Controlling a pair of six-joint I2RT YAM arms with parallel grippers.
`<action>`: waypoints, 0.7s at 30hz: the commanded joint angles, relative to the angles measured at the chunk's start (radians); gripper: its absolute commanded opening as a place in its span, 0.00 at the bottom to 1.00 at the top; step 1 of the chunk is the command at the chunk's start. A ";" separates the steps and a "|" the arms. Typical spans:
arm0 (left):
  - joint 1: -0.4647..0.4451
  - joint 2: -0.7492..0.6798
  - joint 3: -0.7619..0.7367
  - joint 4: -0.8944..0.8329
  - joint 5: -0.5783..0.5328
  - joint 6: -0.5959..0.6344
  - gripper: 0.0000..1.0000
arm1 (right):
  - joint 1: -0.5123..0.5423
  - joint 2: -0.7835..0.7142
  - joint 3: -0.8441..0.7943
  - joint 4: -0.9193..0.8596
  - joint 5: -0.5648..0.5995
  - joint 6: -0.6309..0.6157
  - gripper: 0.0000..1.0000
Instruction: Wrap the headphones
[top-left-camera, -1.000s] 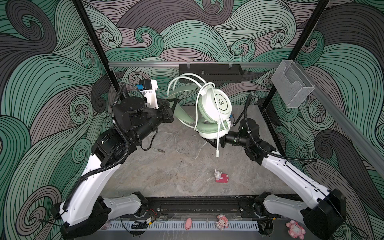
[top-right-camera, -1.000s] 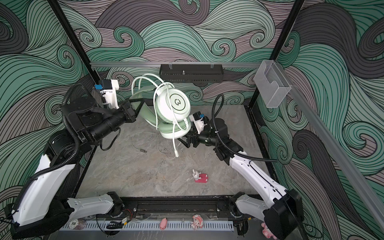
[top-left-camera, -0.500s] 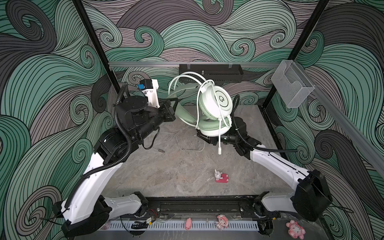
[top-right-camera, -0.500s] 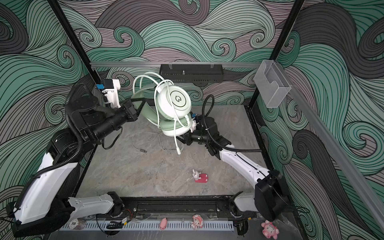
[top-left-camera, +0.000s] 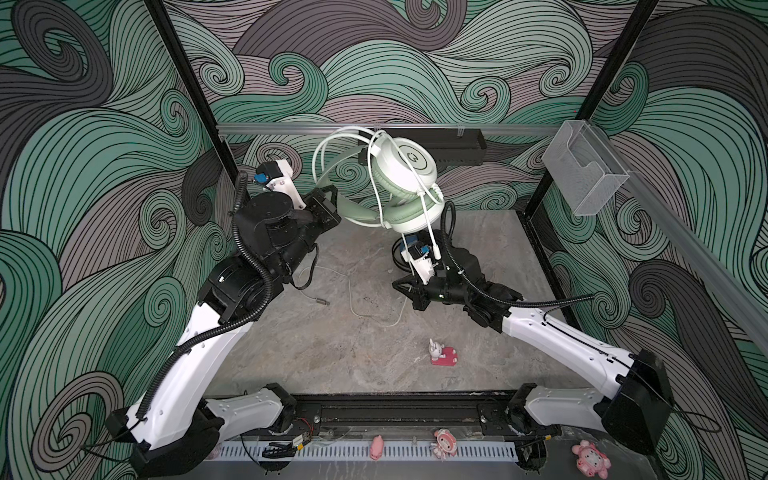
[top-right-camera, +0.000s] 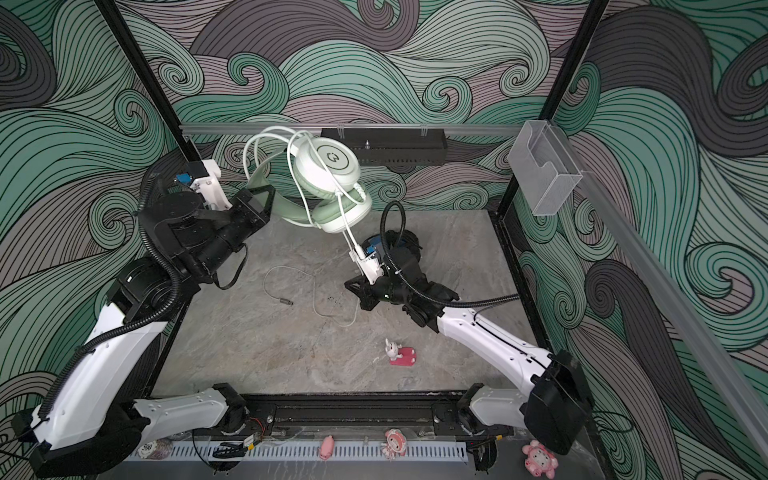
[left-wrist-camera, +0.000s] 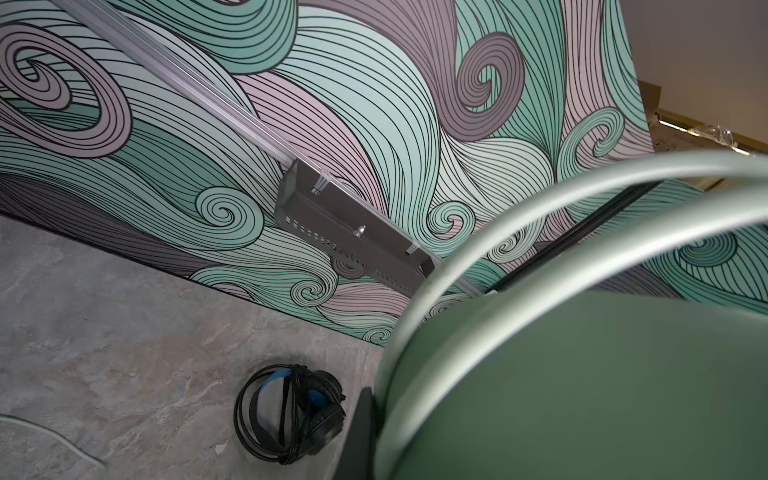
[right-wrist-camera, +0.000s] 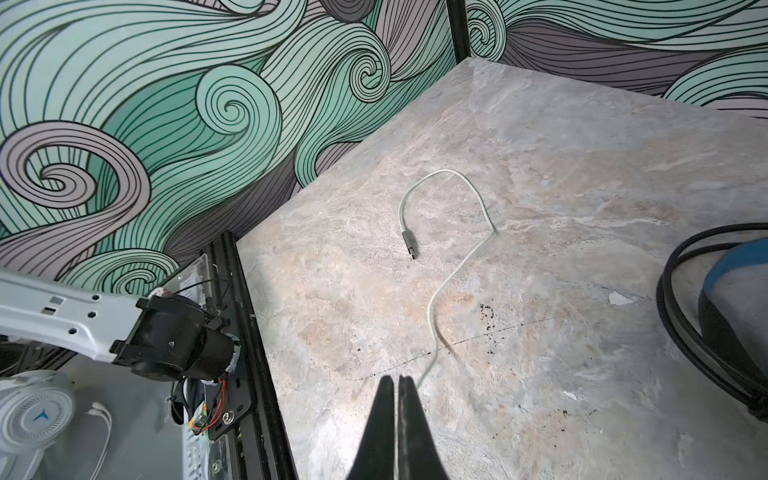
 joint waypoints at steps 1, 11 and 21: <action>0.052 0.004 0.049 0.168 -0.013 -0.143 0.00 | 0.077 -0.011 0.039 -0.134 0.161 -0.098 0.00; 0.189 0.016 -0.026 0.228 0.086 -0.288 0.00 | 0.290 0.023 0.109 -0.291 0.347 -0.255 0.00; 0.202 0.025 -0.082 0.164 -0.022 -0.249 0.00 | 0.431 0.081 0.268 -0.445 0.524 -0.356 0.00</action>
